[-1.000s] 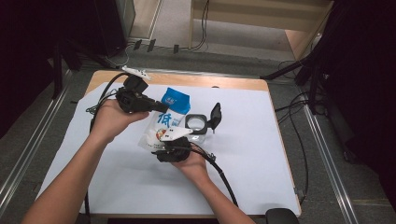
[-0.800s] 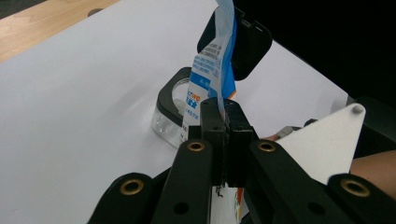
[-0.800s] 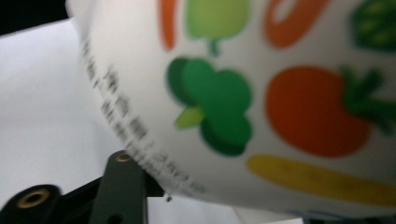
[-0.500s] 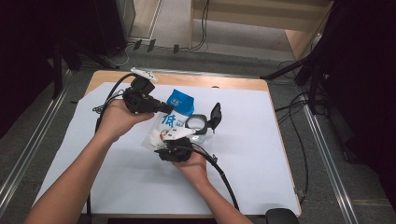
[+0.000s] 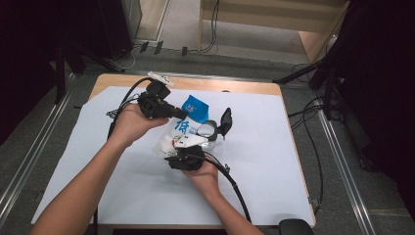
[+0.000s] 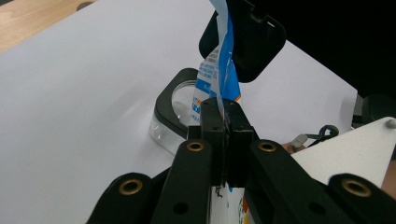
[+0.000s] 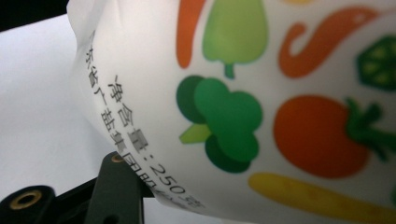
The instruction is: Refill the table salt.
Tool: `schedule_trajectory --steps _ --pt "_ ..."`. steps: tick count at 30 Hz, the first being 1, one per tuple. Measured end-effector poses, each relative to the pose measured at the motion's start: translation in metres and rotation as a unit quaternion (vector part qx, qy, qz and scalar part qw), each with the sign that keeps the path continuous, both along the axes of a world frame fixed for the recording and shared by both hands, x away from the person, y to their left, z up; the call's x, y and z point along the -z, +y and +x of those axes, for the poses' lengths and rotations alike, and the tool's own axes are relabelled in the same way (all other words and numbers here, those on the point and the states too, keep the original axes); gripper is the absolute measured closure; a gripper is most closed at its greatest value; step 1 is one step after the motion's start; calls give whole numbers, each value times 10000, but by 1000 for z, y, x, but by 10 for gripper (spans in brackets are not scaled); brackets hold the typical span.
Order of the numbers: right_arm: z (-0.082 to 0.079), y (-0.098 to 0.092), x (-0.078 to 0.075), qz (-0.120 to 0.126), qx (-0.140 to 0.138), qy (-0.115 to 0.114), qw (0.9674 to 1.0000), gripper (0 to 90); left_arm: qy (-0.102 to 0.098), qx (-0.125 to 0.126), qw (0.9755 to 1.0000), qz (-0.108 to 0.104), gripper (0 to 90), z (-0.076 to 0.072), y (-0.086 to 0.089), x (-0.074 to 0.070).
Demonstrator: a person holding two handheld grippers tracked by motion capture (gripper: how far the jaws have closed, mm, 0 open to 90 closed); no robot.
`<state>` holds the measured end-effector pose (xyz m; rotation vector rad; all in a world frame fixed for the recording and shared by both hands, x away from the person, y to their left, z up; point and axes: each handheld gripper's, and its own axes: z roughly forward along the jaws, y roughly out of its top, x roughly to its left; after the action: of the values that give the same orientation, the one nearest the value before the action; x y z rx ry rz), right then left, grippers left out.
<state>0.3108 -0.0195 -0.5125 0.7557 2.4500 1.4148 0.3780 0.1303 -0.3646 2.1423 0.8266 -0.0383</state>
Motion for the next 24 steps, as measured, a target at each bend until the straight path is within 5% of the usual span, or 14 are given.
schedule_trajectory --steps 9,24 --pt "-1 -4 1 310 145 209 9992 530 -21 76 10000 54 864 0 -6 10" --pt "-1 -3 2 250 29 294 9993 493 80 4 9998 154 888 6 -11 19"
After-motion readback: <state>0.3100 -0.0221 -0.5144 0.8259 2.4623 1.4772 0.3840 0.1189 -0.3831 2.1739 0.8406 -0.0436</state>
